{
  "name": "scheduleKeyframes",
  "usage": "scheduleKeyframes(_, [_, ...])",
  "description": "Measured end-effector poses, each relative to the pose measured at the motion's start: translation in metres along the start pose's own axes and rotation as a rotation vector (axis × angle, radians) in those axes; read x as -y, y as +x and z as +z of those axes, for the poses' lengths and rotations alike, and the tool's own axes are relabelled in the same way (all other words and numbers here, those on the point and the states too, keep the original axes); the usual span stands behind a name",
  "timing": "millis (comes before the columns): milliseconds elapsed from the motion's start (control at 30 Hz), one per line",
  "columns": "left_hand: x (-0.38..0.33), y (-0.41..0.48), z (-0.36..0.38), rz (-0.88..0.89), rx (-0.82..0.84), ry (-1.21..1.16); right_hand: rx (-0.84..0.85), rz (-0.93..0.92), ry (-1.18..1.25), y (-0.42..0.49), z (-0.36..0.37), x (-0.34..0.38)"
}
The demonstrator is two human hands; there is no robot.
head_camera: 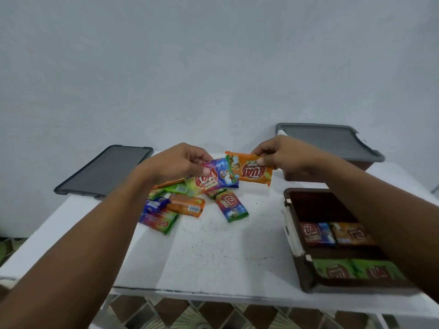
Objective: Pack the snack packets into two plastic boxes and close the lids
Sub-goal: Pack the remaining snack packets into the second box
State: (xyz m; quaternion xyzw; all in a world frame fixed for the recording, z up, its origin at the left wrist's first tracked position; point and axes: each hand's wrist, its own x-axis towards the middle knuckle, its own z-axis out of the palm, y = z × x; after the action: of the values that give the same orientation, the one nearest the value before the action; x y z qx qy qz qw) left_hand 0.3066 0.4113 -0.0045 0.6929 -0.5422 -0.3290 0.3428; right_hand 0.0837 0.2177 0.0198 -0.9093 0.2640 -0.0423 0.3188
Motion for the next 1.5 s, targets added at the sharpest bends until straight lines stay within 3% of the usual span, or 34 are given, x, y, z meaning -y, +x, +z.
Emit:
scheduleKeyframes(200, [-0.049,0.024,0.037,-0.003,0.018,0.028,-0.01,0.004,0.034,-0.048,-0.045,-0.046])
scheduleKeyframes(667, [-0.138,0.064,0.164,-0.01,0.074,0.284,0.151,0.085,0.049,-0.133,-0.109,-0.153])
scheduleKeyframes(1000, [-0.137,0.096,0.244,-0.017,0.005,0.547,0.143,0.156,-0.171,-0.147,-0.077,-0.204])
scheduleKeyframes(1167, [-0.124,0.106,0.272,-0.053,-0.033,0.569,0.128,0.156,-0.347,-0.14,-0.061,-0.219])
scheduleKeyframes(1333, [-0.115,0.109,0.287,-0.112,-0.024,0.555,0.128,0.155,-0.504,-0.132,-0.051,-0.221])
scheduleKeyframes(1500, [-0.113,0.108,0.29,-0.103,-0.037,0.707,0.092,0.164,-0.592,-0.128,-0.041,-0.228])
